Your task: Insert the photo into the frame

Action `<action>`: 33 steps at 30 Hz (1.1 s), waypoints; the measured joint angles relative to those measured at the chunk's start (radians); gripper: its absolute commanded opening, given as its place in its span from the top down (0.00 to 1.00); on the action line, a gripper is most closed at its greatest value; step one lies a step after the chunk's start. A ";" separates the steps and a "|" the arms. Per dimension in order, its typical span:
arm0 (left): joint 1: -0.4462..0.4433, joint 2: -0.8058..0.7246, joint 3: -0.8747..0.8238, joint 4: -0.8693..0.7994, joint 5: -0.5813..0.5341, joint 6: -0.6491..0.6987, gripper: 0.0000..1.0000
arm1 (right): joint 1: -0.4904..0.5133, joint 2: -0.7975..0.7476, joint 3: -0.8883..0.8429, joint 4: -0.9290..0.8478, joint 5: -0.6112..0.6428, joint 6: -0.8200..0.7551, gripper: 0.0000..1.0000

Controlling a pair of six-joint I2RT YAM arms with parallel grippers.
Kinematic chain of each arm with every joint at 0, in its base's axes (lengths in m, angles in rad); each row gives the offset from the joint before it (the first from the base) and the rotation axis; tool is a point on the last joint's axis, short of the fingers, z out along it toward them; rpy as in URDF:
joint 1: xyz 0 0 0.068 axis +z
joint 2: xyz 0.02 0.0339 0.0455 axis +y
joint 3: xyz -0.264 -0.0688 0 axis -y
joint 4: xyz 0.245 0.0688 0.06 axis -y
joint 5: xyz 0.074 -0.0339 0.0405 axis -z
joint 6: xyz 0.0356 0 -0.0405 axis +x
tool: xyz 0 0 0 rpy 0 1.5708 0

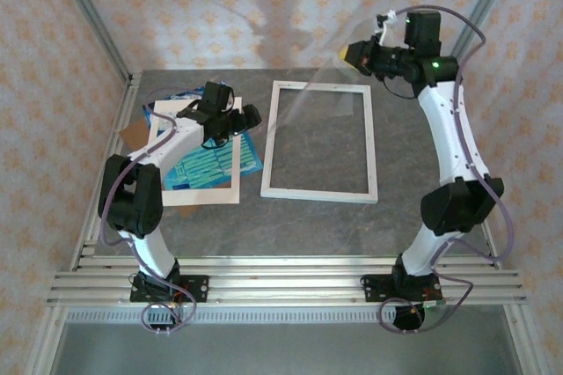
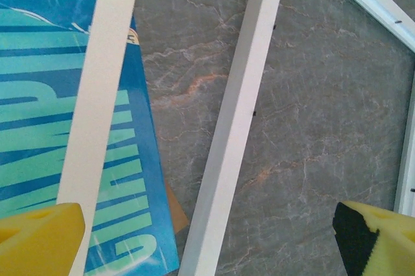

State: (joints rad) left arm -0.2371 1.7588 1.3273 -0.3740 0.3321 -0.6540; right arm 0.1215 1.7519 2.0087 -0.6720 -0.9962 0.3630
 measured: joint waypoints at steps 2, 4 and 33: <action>0.021 0.000 0.000 0.005 0.000 -0.008 0.00 | 0.034 0.051 0.064 0.008 0.000 0.004 1.00; 0.056 0.000 -0.001 0.008 0.000 -0.016 0.00 | 0.069 0.095 0.098 0.022 0.000 0.004 1.00; 0.056 -0.038 -0.240 0.222 0.011 -0.052 0.00 | 0.006 -0.034 -0.838 0.480 0.102 -0.041 1.00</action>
State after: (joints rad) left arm -0.1814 1.7210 1.0874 -0.1516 0.3431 -0.7059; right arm 0.1272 1.7176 1.1702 -0.1921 -0.8940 0.3222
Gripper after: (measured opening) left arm 0.998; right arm 0.045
